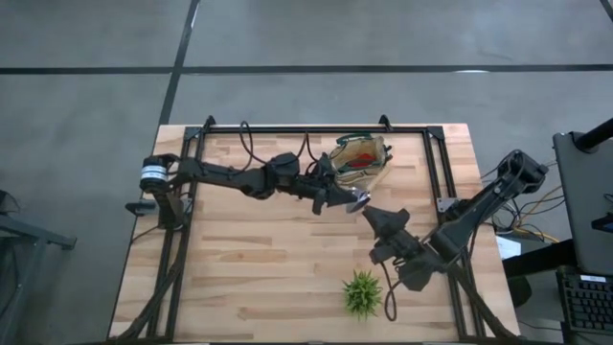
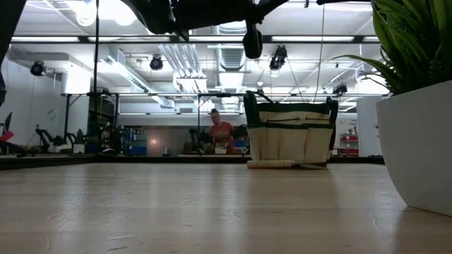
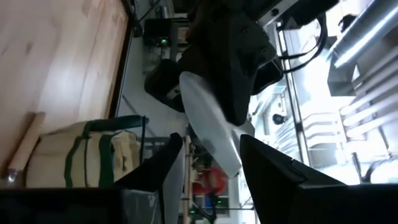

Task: Pick & Place Garden tools in Gardening bag
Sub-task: Put the brown trowel into the gardening bag

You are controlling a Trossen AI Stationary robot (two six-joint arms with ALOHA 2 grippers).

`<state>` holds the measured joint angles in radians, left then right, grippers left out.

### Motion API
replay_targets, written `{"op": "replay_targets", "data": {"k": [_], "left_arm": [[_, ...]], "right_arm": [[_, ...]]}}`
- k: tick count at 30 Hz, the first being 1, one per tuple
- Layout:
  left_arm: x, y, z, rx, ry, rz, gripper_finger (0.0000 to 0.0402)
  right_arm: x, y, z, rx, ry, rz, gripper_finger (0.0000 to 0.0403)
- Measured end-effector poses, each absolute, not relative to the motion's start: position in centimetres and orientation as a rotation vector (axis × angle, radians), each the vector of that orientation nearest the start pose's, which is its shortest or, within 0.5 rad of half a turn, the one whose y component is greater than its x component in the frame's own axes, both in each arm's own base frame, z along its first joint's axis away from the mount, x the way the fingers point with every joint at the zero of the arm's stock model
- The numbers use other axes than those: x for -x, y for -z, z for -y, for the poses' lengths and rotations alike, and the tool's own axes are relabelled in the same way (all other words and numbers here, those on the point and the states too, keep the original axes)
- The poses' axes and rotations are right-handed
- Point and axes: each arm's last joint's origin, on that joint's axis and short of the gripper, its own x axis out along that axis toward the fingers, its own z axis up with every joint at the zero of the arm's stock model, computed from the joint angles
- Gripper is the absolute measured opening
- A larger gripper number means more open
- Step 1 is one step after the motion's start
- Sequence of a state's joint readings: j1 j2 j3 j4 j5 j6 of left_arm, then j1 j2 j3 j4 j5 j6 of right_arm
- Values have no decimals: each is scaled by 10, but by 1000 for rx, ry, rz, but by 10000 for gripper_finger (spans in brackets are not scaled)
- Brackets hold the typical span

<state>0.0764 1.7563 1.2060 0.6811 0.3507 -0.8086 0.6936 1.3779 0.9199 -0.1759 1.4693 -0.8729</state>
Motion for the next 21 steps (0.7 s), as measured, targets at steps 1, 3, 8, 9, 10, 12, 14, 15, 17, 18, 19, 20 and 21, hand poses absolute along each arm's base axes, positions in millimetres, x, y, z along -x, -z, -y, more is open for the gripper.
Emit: {"op": "replay_targets", "data": {"k": [1, 3, 8, 9, 10, 12, 14, 15, 17, 18, 19, 20, 21], "left_arm": [[-403, -298, -20, 775, 312, 8, 1], [-403, -297, -18, 775, 315, 5, 1], [-403, -297, -15, 775, 319, 3, 1], [-404, -297, -14, 775, 314, 4, 1], [-404, -297, -14, 774, 311, 4, 1], [-404, -297, -14, 774, 309, 4, 1], [-404, -297, -14, 774, 307, 6, 1], [-404, -297, -14, 774, 307, 6, 1], [-404, -296, -14, 776, 307, 2, 1], [-404, -296, -13, 777, 306, -5, 1], [-404, -295, -13, 779, 305, -13, 2], [-404, -295, -13, 780, 304, -19, 2], [-404, -294, -13, 782, 303, -21, 2]], "right_arm": [[-229, -265, -152, 1405, 590, -646, 147], [-231, -262, -152, 1428, 586, -660, 146], [-236, -257, -150, 1489, 580, -701, 138], [-237, -256, -150, 1494, 581, -707, 136], [-238, -255, -149, 1497, 583, -712, 134], [-239, -255, -148, 1498, 595, -721, 128], [-239, -255, -147, 1502, 619, -729, 119], [-239, -255, -146, 1505, 628, -732, 114], [-238, -256, -146, 1509, 636, -734, 104], [-238, -256, -146, 1507, 636, -733, 99], [-238, -257, -146, 1504, 638, -731, 94], [-238, -257, -146, 1506, 639, -733, 90], [-239, -257, -146, 1508, 639, -736, 85]]}}
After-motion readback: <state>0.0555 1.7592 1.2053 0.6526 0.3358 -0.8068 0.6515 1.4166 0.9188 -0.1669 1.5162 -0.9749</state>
